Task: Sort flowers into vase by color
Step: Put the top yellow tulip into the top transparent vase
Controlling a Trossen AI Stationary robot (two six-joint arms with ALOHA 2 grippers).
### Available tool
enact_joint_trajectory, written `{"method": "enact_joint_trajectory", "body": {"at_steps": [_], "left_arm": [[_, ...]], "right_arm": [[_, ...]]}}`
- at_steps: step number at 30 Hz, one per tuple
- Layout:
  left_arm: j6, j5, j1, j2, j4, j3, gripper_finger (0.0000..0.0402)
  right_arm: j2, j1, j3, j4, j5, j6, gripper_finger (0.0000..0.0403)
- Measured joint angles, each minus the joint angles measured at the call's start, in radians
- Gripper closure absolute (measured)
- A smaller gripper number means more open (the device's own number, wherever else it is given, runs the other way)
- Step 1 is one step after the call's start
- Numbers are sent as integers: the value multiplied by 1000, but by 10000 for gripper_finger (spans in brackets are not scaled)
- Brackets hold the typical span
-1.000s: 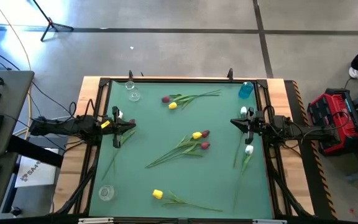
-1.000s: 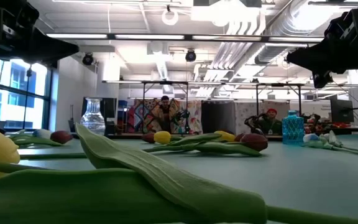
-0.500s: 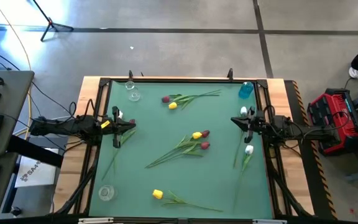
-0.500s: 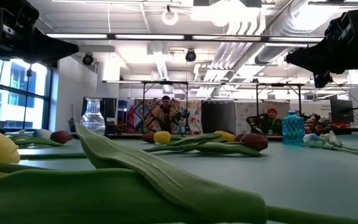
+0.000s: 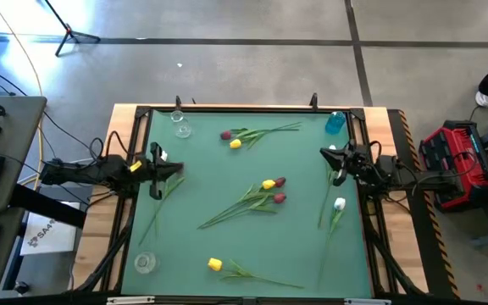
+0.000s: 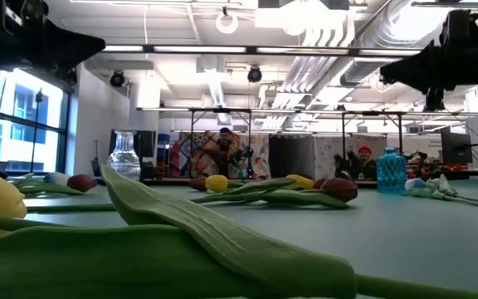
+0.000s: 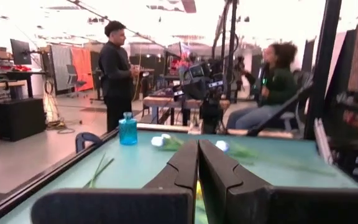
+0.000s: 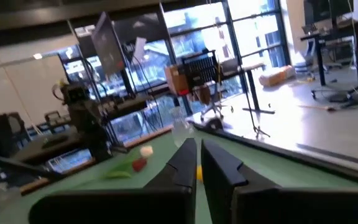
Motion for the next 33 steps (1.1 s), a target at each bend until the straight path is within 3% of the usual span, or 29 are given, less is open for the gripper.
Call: {"method": "enact_joint_trajectory", "body": {"at_steps": [5,11,16,20,26,33], "left_arm": [[-70,-113,0,0,15,0,394],[-206,-266,0,48,-24,0,341],[-291,-326,0,178,0,1,286],[-347,-316,0,321,11,33,263],[-353,-330,0,521,13,105,259],[-295,-341,1,660,75,156,259]], "right_arm": [[0,-1,18,-36,6,3,340],[0,-1,21,-174,222,129,270],[34,-1,24,-247,160,226,236],[109,-10,24,-245,117,232,232],[262,-44,24,-180,102,231,243],[425,-80,25,-23,17,239,253]]}}
